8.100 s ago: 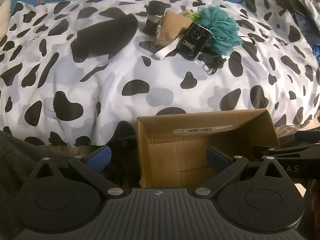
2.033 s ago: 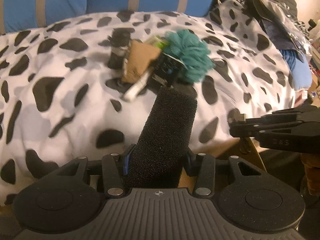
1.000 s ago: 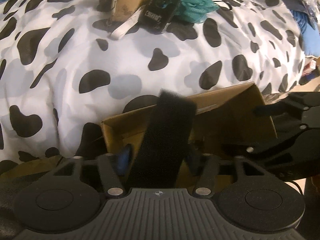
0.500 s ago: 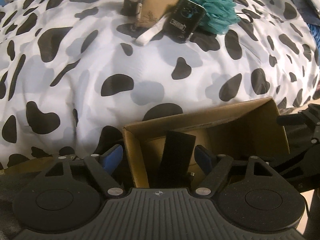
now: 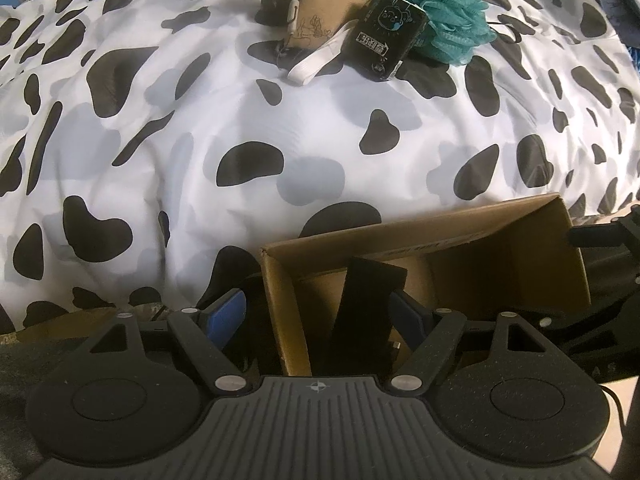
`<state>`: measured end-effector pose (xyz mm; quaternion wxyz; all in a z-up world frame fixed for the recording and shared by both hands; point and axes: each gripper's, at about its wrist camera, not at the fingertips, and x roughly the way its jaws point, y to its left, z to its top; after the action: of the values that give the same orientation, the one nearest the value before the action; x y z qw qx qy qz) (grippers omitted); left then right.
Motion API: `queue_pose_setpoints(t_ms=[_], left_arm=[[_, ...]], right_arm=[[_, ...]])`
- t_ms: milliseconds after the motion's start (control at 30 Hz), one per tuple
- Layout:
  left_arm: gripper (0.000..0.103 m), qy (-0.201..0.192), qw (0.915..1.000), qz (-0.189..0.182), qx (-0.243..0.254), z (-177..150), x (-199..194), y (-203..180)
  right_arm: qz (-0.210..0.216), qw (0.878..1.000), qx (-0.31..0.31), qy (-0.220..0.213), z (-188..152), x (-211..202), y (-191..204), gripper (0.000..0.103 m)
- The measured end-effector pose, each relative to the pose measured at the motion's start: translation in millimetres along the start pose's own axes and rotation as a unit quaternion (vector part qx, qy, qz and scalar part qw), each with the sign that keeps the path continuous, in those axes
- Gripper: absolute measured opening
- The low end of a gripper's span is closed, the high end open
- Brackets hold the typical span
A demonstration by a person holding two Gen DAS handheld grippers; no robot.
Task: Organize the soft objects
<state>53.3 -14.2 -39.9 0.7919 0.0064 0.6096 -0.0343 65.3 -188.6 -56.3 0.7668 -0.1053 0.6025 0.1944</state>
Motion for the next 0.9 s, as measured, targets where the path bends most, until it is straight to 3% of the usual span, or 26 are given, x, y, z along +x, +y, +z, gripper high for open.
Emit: queue_pose_setpoints(t_ms=[400,900], left_arm=[[0.078,0.000,1.0000,0.001,0.003,0,0,0],[0.078,-0.018,0.9998,-0.006,0.011,0,-5,-3]], right_arm=[[-0.031,0.999,0.014,-0.013,3,-3,-6,0.103],[-0.029,0.999,0.028,-0.036,4,-10,-12,0.103]])
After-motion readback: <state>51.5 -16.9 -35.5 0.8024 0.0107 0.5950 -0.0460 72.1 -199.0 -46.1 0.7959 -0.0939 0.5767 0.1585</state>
